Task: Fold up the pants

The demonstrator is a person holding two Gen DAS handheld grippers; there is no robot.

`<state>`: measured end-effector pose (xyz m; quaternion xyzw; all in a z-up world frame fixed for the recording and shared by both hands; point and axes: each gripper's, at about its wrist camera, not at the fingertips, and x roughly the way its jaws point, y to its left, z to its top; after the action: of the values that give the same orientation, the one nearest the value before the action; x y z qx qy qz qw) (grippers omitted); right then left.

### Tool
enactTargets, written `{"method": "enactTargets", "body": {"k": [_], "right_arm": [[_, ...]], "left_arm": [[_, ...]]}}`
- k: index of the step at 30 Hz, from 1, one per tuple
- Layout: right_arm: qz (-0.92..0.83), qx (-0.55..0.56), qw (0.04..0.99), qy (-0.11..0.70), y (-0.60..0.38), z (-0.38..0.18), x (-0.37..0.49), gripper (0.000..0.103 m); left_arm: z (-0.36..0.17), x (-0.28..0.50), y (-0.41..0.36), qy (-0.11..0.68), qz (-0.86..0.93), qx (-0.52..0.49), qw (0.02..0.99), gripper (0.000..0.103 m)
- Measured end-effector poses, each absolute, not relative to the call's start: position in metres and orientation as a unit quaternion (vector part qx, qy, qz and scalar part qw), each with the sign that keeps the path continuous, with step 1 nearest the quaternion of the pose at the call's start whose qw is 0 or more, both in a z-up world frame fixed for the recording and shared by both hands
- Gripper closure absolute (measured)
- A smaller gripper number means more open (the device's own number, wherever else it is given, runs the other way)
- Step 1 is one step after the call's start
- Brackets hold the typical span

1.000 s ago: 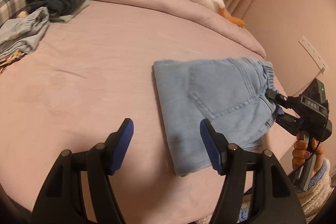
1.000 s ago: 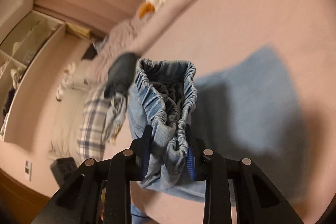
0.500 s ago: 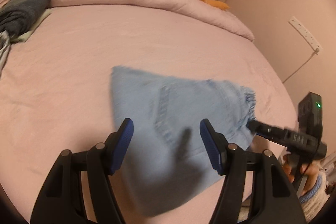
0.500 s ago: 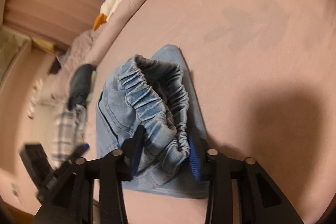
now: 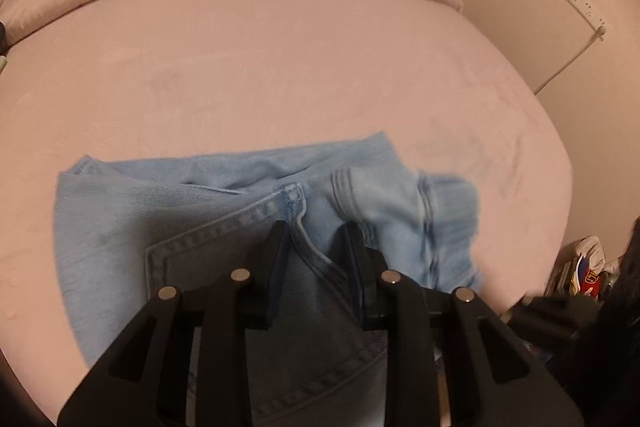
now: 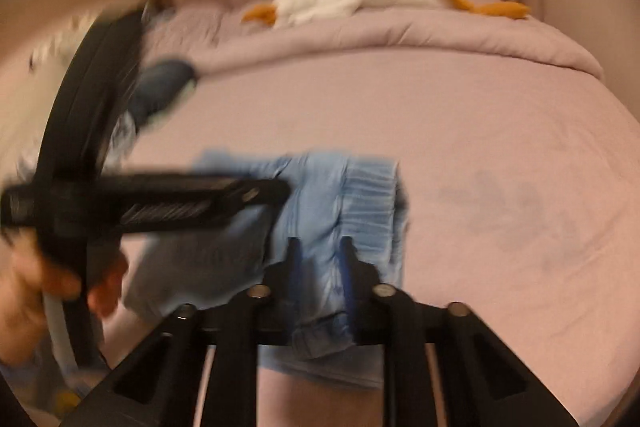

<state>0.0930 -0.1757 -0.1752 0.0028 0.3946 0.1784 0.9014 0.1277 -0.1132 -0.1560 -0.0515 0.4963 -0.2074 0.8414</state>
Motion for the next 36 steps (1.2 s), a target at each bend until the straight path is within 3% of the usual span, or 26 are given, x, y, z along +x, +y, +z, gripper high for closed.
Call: {"method": "enactTargets", "body": {"k": [2, 6, 9, 19, 21, 24, 32, 36], "right_arm": [[0.192, 0.005, 0.881, 0.433, -0.176, -0.195, 0.099, 0.102], [0.204, 0.029, 0.874, 0.44, -0.186, -0.204, 0.106, 0.102], [0.214, 0.044, 0.867, 0.447, -0.195, -0.197, 0.108, 0.102], [0.221, 0.03, 0.899, 0.376, -0.183, -0.159, 0.131, 0.1], [0.208, 0.018, 0.903, 0.377, -0.176, -0.162, 0.14, 0.1], [0.151, -0.023, 0.906, 0.395, -0.17, -0.171, 0.149, 0.1], [0.187, 0.09, 0.884, 0.419, -0.201, -0.171, 0.145, 0.099], [0.222, 0.039, 0.893, 0.39, -0.191, -0.156, 0.108, 0.087]], "left_arm": [[-0.157, 0.131, -0.109, 0.498, -0.211, -0.06, 0.839, 0.077], [-0.151, 0.121, -0.095, 0.492, -0.218, -0.08, 0.839, 0.074], [-0.142, 0.102, -0.079, 0.477, -0.214, -0.087, 0.848, 0.055], [-0.145, 0.025, -0.03, 0.464, -0.211, -0.11, 0.853, 0.058], [-0.159, 0.01, -0.033, 0.477, -0.209, -0.089, 0.849, 0.068], [-0.165, -0.003, -0.029, 0.459, -0.212, -0.1, 0.857, 0.069], [-0.156, 0.001, -0.021, 0.46, -0.191, -0.109, 0.86, 0.068], [-0.156, 0.0, -0.028, 0.457, -0.169, -0.077, 0.87, 0.068]]}}
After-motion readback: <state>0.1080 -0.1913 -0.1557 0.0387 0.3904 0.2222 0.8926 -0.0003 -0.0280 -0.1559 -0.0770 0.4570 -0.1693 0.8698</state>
